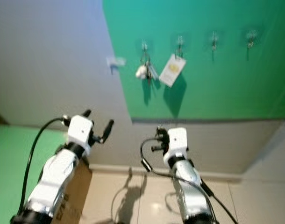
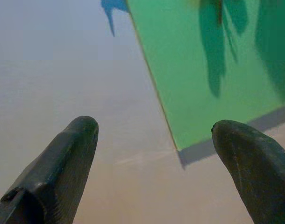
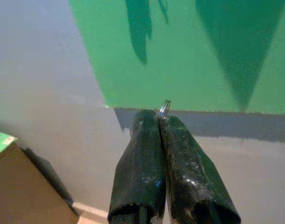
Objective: Hang keys on a hook
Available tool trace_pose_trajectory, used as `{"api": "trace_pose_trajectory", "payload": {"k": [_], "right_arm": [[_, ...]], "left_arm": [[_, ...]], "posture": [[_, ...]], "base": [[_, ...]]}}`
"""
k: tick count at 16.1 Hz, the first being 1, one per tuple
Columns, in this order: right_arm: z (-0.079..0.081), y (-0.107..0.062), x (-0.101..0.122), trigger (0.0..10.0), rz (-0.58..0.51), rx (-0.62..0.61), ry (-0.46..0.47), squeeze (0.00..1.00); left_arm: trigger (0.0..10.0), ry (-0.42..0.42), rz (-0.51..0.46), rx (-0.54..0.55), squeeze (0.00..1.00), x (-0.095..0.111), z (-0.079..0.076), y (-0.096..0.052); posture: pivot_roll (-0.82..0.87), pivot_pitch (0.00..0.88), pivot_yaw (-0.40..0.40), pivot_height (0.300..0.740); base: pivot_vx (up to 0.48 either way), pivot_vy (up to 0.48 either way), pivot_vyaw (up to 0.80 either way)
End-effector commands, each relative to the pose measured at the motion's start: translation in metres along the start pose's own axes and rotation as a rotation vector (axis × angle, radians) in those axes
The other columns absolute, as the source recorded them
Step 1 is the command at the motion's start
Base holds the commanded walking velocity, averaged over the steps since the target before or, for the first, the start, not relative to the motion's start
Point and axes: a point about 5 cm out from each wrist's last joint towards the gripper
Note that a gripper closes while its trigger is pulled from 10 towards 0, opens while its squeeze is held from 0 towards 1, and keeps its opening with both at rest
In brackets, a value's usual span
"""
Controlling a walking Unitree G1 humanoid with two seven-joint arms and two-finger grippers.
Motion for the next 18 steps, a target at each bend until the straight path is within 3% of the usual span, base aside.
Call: {"api": "trace_pose_trajectory", "payload": {"k": [1,5,10,13,14,18], "right_arm": [[-0.005,0.0,0.003,0.0,-0.012,-0.01,-0.014,0.0],[-0.013,0.0,0.013,0.0,-0.054,-0.021,-0.055,0.0],[-0.027,0.003,0.017,0.0,-0.056,-0.017,-0.093,0.0],[-0.025,0.005,0.017,0.0,-0.037,-0.027,-0.1,0.0],[-0.022,0.005,0.015,10.0,-0.025,-0.01,-0.097,0.0],[-0.016,0.001,0.008,10.0,-0.005,-0.002,-0.085,0.0]], "left_arm": [[10.0,-0.002,-0.012,-0.003,0.0,0.004,-0.002,0.003],[10.0,-0.124,-0.068,0.072,0.0,0.004,0.007,-0.005],[10.0,-0.132,-0.045,0.088,0.0,-0.008,0.005,-0.007],[10.0,-0.073,-0.061,0.002,0.0,-0.005,-0.008,-0.003],[10.0,-0.043,-0.062,-0.027,0.0,-0.005,-0.013,-0.005],[10.0,-0.028,-0.049,-0.039,0.0,-0.009,-0.016,-0.01]], "posture": [[-0.2,0.018,0.13,0.74],[-0.21,0.016,0.111,0.74],[-0.22,0.013,0.09,0.74],[-0.22,0.006,0.094,0.74],[-0.22,0.005,0.097,0.74],[-0.21,0.003,0.106,0.74]], "base": [[0.315,-0.356,0.0],[0.366,-0.247,0.0],[0.431,0.0,0.0],[0.37,-0.221,0.0],[0.0,0.0,0.0],[0.0,0.0,0.0]]}}
Point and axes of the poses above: a point about 5 cm out from each wrist's last joint towards the gripper, its own y axis pointing out of the wrist towards the gripper, its own x axis along the axis of the wrist's last joint, z = x × y, and after that the axes turned 15 degrees about -y, right-handed
